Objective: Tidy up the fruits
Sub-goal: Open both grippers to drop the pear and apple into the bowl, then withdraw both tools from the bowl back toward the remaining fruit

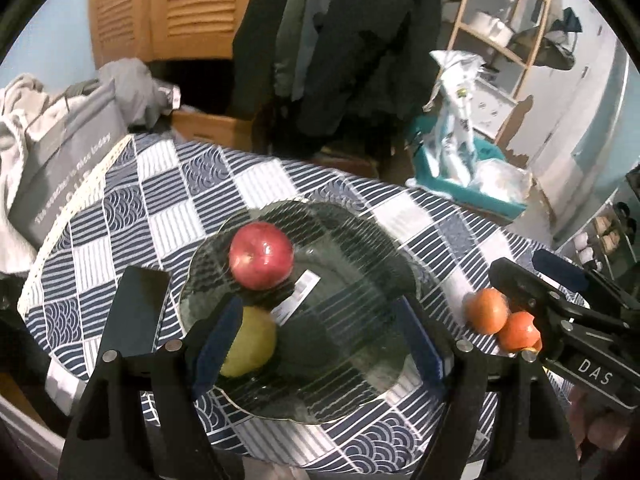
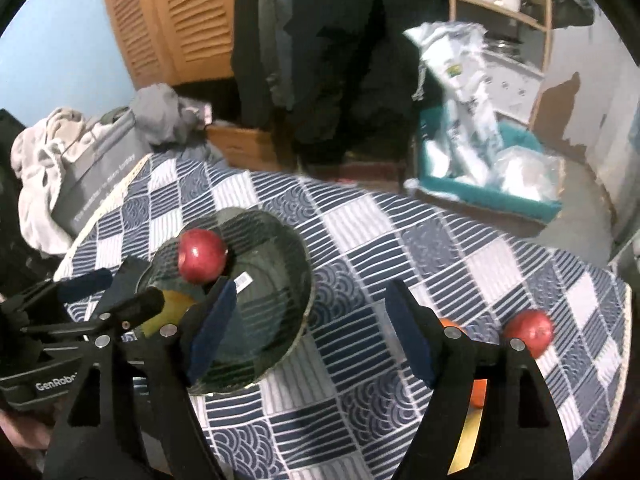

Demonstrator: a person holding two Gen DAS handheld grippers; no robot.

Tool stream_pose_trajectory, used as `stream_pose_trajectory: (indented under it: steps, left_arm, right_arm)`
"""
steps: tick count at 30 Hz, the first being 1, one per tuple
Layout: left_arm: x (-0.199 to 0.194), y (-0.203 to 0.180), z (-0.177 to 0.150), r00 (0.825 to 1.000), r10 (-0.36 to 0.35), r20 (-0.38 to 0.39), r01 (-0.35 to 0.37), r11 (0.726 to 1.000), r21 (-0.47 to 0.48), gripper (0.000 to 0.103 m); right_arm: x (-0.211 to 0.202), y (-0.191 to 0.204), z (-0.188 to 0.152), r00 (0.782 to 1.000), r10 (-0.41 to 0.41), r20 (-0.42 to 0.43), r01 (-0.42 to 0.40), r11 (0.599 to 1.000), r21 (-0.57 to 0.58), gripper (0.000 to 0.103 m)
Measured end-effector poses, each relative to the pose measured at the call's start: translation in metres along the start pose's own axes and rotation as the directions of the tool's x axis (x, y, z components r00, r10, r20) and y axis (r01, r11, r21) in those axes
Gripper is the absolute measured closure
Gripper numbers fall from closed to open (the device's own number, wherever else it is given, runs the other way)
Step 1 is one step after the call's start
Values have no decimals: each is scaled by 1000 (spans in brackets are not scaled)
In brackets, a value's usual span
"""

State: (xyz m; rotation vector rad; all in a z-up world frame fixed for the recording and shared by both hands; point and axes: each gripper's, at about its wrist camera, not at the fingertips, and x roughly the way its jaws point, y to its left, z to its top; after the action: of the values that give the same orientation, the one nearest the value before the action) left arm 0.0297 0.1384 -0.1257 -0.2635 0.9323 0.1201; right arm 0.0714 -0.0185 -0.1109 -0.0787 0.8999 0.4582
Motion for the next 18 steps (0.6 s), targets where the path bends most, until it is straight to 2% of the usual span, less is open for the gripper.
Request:
stream_pose_trajectory:
  steps: [10,14,18]
  left_arm:
    - [-32,-28,8,996,-35,87,30,998,58,22]
    - [-47,-41,10,990,-48,129,37,995,89,18]
    - [-61,-53,12,983,-52,175,32,992,120,17]
  right_arm:
    - [-54,-23,4,992,-65,112,61,997,44,20]
    - [-75,-33,5,985,-90,150,81,995,62,18]
    - [-96,-44,4,977,-104,186,91,993,82,18]
